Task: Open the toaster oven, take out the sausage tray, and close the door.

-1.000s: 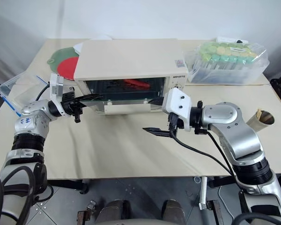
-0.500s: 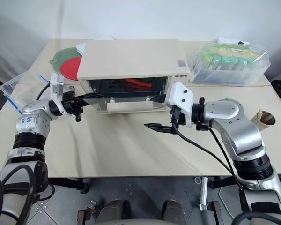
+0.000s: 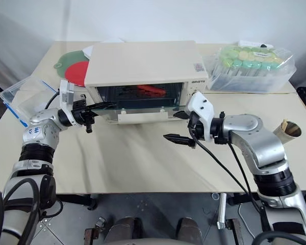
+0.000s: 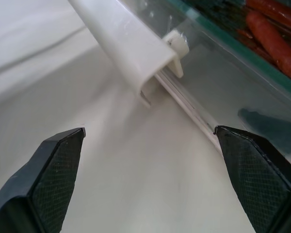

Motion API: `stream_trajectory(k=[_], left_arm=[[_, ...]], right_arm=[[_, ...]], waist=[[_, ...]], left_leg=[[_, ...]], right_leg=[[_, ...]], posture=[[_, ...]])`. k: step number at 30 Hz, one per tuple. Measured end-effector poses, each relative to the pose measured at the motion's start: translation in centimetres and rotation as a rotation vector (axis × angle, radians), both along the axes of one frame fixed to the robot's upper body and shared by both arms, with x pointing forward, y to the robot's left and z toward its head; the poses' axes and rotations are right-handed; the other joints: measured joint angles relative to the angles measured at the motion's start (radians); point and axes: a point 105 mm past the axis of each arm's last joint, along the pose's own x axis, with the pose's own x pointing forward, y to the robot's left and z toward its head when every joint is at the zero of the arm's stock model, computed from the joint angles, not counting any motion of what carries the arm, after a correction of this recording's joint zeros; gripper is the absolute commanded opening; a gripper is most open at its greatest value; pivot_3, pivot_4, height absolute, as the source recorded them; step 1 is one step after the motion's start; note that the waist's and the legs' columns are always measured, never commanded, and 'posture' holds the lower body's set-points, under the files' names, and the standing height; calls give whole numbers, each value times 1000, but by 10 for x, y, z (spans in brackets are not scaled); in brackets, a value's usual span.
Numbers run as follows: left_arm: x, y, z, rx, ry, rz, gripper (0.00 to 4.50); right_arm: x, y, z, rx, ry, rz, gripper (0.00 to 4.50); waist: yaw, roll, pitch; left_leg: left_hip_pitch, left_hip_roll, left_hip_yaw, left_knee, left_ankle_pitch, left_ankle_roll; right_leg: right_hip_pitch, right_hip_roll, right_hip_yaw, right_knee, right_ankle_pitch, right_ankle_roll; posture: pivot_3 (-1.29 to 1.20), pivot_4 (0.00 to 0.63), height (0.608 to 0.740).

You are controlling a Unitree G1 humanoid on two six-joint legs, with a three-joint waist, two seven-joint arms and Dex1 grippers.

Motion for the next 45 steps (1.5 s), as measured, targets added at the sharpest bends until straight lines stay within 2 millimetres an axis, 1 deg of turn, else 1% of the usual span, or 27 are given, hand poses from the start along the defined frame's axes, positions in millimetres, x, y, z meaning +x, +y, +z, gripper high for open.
stream_trajectory(k=[6, 9, 11, 13, 17, 21, 23, 25, 27, 29, 31, 33, 34, 36, 38, 43, 45], left_arm=[[0, -2, -1, 0, 3, -8, 13], [-1, -3, -2, 4, 5, -18, 13], [-3, -7, -4, 21, 9, -43, 13], [-7, -9, -9, 47, 19, -67, 13], [-15, -12, -28, 130, 66, -119, 13], [-18, -15, -35, 187, 79, -153, 13], [-20, -13, -36, 232, 74, -159, 13], [-22, -10, -40, 281, 70, -168, 13], [-25, -8, -47, 332, 78, -176, 13], [-27, -8, -55, 381, 83, -191, 13], [-30, -8, -61, 409, 82, -203, 13], [-31, -7, -61, 427, 62, -207, 13], [-33, -6, -61, 441, 50, -208, 13], [-35, -5, -62, 458, 37, -212, 13], [-39, -4, -63, 461, 25, -214, 13], [-47, 0, -64, 363, 31, -152, 13], [-49, 1, -58, 296, 29, -112, 13]], right_arm=[[-20, -17, -16, -124, 69, 38, 4500], [-30, -21, -18, -152, 91, 70, 4500], [-40, -30, -17, -178, 119, 79, 4500], [-48, -43, -12, -211, 134, 74, 4500], [-57, -66, 8, -284, 102, 37, 4500], [-57, -81, 27, -298, 71, -2, 4500], [-57, -82, 32, -298, 54, -6, 4500], [-54, -76, 43, -288, 6, 3, 4500], [-48, -61, 56, -235, -75, 21, 4500], [-40, -41, 59, -186, -122, 44, 4500], [-30, -22, 51, -183, -134, 52, 4500], [-24, -8, 42, -187, -129, 56, 4500], [-20, 1, 39, -186, -135, 63, 4500], [-14, 17, 38, -189, -170, 68, 4500], [-3, 29, 39, -194, -221, 47, 4500], [27, 56, 36, -214, -320, -19, 4500], [40, 67, 35, -244, -387, -48, 4500]], waist=[[-1, 0, 0], [-1, 0, 0], [2, 0, 1], [3, 0, 1], [3, -1, 1], [2, -1, 1], [0, -1, 1], [-2, 0, 2], [-5, 0, 2], [-4, 0, 2], [-4, 0, 2], [-2, 0, 2], [-2, 0, 2], [-3, 0, 2], [-5, 0, 2], [-15, 1, 3], [-20, 1, 3]], left_leg=[[0, 0, 0, -1, 0, 0], [0, 0, 0, -1, 0, 0], [0, 0, 0, -1, 0, 0], [-1, 0, 0, -1, -1, 0], [0, 0, 1, 0, -1, 0], [0, 0, 1, 0, -1, 0], [0, 0, 1, -1, -1, 0], [0, 0, 1, -1, -1, 0], [0, 1, 1, 0, -1, 0], [0, 1, 1, 0, -1, 0], [-1, 1, 1, 0, -1, 0], [-1, 1, 1, 0, -1, 0], [-1, 1, 1, 0, -1, 0], [-1, 1, 1, 0, -1, 0], [-1, 1, 1, 1, -1, 0], [-1, 1, 1, 0, -1, 0], [-2, 1, 0, 0, -1, 0]], right_leg=[[0, 0, 0, -2, 0, 0], [0, 0, 0, -2, 0, 0], [0, 0, 0, -3, 0, 0], [0, 0, 0, -4, 1, 1], [1, 0, 0, -4, 1, 1], [1, 0, 0, -4, 1, 1], [1, 0, 0, -4, 1, 1], [0, 0, 0, -4, 1, 1], [0, 0, 0, -4, 1, 1], [0, 0, 0, -4, 1, 1], [0, 0, 0, -4, 1, 1], [0, 0, 0, -3, 1, 1], [0, 0, 0, -3, 1, 1], [0, 0, 0, -3, 1, 1], [0, 0, 0, -2, 1, 1], [-1, 0, 0, -2, 1, 1], [-1, 0, 0, -1, 1, 1]], posture=[[0, 150, 740], [0, 150, 740], [0, 150, 740], [0, 150, 740], [0, 150, 740], [0, 150, 740], [0, 150, 740], [0, 150, 740], [0, 150, 740], [0, 150, 740], [0, 150, 740], [0, 150, 740], [0, 150, 740], [0, 150, 740], [0, 150, 740], [0, 150, 740], [0, 150, 740]])
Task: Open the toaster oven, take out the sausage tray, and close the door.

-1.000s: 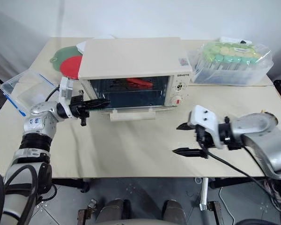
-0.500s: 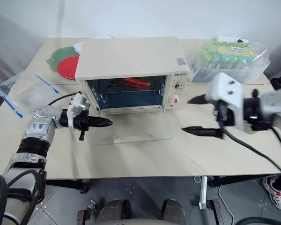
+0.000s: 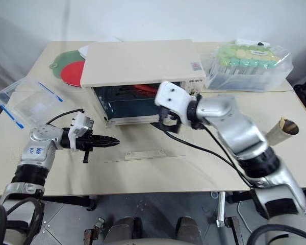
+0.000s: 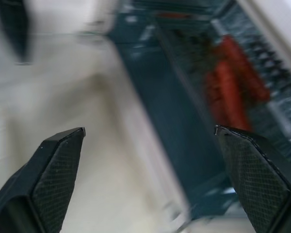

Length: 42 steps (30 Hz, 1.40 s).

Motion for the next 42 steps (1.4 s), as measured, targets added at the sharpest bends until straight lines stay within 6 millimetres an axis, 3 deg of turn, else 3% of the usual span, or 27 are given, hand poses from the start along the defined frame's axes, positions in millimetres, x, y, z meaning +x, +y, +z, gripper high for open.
stream_trajectory(k=[5, 15, 21, 27, 34, 42], left_arm=[[-8, 10, 22, -175, -59, 130, 13], [-35, 47, 29, -421, -85, 515, 13], [-50, 51, 21, -459, -71, 608, 13], [-52, 48, 31, -519, -92, 627, 13], [-54, 51, 29, -571, -39, 643, 13], [-53, 56, 36, -609, -48, 662, 2338]], right_arm=[[25, 26, -6, -32, -119, -46, 4500], [47, 66, -21, -101, -275, -33, 4500], [50, 81, -25, -155, -349, 0, 4500], [58, 84, -39, -200, -359, -28, 4500], [69, 76, -39, -286, -443, -97, 4500], [68, 80, -38, -322, -488, -101, 4500]], waist=[[-15, 1, 0], [-40, 2, 1], [-36, 2, 1], [-37, 2, 1], [-39, 2, 1], [-39, 2, 1]], left_leg=[[0, 0, 0, -1, 0, 0], [1, 1, -2, -3, 0, -1], [2, 1, -2, -2, 0, -1], [2, 1, -2, -3, 0, -2], [2, 1, -2, -3, 0, -2], [2, 1, -2, -4, 0, -2]], right_leg=[[0, 0, 0, 0, 0, 0], [0, 0, 1, 1, 0, 0], [1, 0, 1, 1, 0, 0], [1, 0, 1, 1, 0, 0], [1, 1, 1, 1, 0, 0], [1, 1, 1, 1, 0, 0]], posture=[[0, 150, 740], [0, 150, 740], [0, 150, 740], [0, 150, 740], [0, 150, 740], [0, 150, 740]])
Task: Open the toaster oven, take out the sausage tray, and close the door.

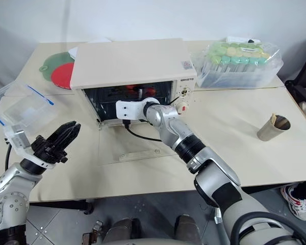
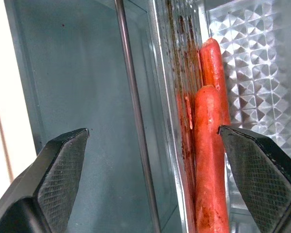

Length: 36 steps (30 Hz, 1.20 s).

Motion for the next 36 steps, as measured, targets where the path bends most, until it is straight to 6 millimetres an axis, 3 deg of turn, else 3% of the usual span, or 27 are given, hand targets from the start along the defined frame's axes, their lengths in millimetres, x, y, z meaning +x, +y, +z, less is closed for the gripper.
stream_trajectory(k=[3, 7, 8, 12, 21, 26, 35, 36], left_arm=[[2, 0, 3, 0, -10, 8, 3274], [3, 0, 5, 5, -16, 7, 4432], [3, 0, 5, 6, -15, 8, 4500], [4, 0, 5, 8, -15, 12, 4500], [6, 0, 4, 10, -9, 16, 4500], [8, -2, 3, 10, -4, 9, 4500], [11, -6, 7, 16, -23, 0, 4500], [12, -6, 7, 16, -23, -2, 4500]], right_arm=[[-1, 3, 0, -6, -6, 5, 4500], [-4, 8, -4, -27, -7, 15, 3592], [-5, 9, -7, -31, -3, 15, 3273], [-7, 13, -6, -29, -14, 7, 1914], [-8, 14, -5, -20, -29, -15, 1914], [-9, 14, 1, -17, -56, -25, 691], [-7, 8, 1, -39, -101, -50, 691], [-7, 8, 1, -40, -105, -52, 515]], waist=[[0, 0, 0], [-1, 0, 0], [-1, 0, 0], [-1, 0, 0], [0, 0, 0], [0, 0, 0], [0, 0, 0], [0, 0, 0]], left_leg=[[0, 0, 0, 0, 0, 0], [0, 0, 0, -1, 0, 0], [0, 0, 0, -1, 0, 0], [0, 0, 0, -1, 0, 0], [0, 0, 0, -2, 0, 0], [0, 0, 1, -2, 0, 0], [0, 0, 1, -2, 0, -1], [0, 0, 1, -2, 0, -1]], right_leg=[[0, 0, 0, 0, 0, 0], [0, 0, 0, -1, 0, 0], [0, 0, 0, -1, 0, 0], [0, 0, 0, -1, 0, 0], [0, 0, 0, -1, 0, 0], [0, 0, 0, -2, 0, 0], [0, 0, 0, -2, 0, 0], [0, 0, 0, -2, 0, 0]], posture=[[0, 150, 740], [0, 150, 740], [0, 150, 740], [0, 150, 740], [0, 150, 740], [0, 150, 740], [0, 150, 740], [0, 150, 740]])
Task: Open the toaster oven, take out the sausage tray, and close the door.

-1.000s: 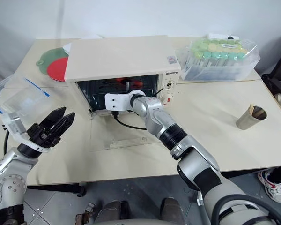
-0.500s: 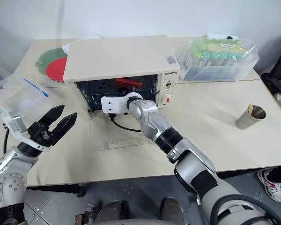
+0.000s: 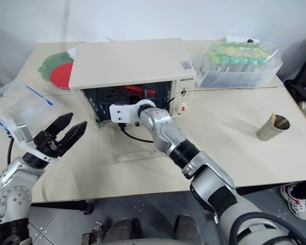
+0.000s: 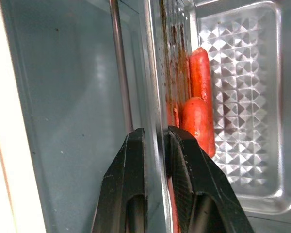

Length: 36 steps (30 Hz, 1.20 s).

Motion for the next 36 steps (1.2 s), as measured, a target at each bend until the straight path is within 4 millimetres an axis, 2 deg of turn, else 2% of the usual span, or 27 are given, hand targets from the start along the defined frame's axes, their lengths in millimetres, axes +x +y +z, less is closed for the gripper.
stream_trajectory(k=[3, 16, 26, 32, 36], left_arm=[[1, 0, -1, -2, 5, 1, 4500], [6, -3, -3, -7, 15, -16, 4500], [6, -2, -3, -8, 45, -29, 4500], [2, 11, 3, -23, 51, -12, 4500], [1, 21, 0, -38, 77, 2, 4500]], right_arm=[[-3, 1, 2, 4, -16, 3, 65], [-18, 1, -1, 12, -8, 33, 65], [-41, -12, -6, -1, -4, 78, 65], [-58, -19, -13, -5, 2, 117, 65], [-70, -26, -17, -22, 6, 141, 65]], waist=[[0, 0, 0], [-1, 0, 0], [3, 0, 0], [4, 0, 0], [7, 0, 0]], left_leg=[[0, 0, 0, 0, 0, 0], [0, 0, 0, -2, 0, 0], [0, 0, 0, -4, 0, 0], [0, 0, 0, -3, 0, 0], [0, 0, 0, -3, 0, 0]], right_leg=[[0, 0, 0, 0, 0, 0], [0, 0, 0, -1, 0, 0], [0, 0, 0, -2, 0, 0], [0, 0, 0, -3, 0, 0], [0, 0, 0, -3, 0, 0]], posture=[[0, 150, 740], [0, 150, 740], [0, 150, 740], [0, 150, 740], [0, 150, 740]])
